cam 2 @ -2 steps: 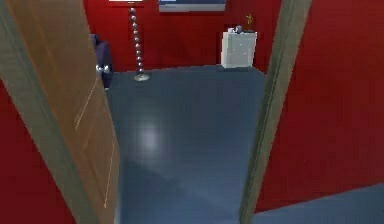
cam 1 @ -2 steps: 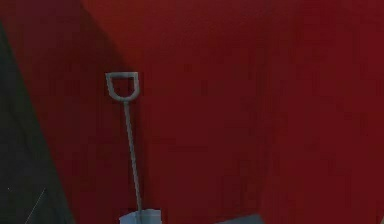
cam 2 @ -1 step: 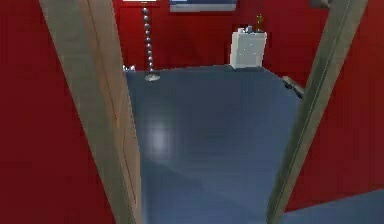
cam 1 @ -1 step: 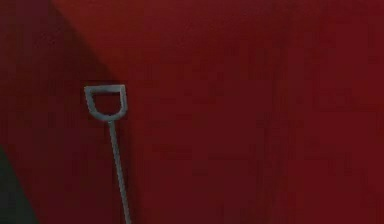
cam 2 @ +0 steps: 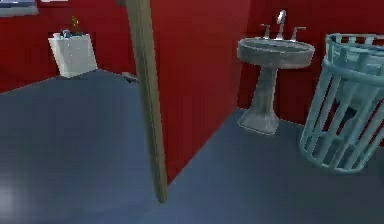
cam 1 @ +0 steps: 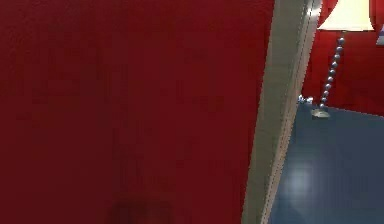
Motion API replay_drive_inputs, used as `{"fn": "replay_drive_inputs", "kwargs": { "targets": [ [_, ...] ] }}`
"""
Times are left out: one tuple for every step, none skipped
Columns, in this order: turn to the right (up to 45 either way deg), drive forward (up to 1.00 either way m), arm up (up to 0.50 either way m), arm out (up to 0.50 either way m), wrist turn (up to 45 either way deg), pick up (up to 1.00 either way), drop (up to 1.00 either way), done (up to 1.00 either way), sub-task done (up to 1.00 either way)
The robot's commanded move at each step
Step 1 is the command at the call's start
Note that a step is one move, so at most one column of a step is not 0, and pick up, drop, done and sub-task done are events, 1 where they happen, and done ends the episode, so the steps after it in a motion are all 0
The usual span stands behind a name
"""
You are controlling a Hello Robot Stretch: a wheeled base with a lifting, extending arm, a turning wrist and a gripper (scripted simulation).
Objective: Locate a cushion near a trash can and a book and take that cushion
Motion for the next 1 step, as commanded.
{"fn": "replay_drive_inputs", "kwargs": {
  "targets": [
    [45.0, 0.00, 0.00, 0.00, 0.0, 0.00, 0.00, 0.00, 0.00]
  ]
}}
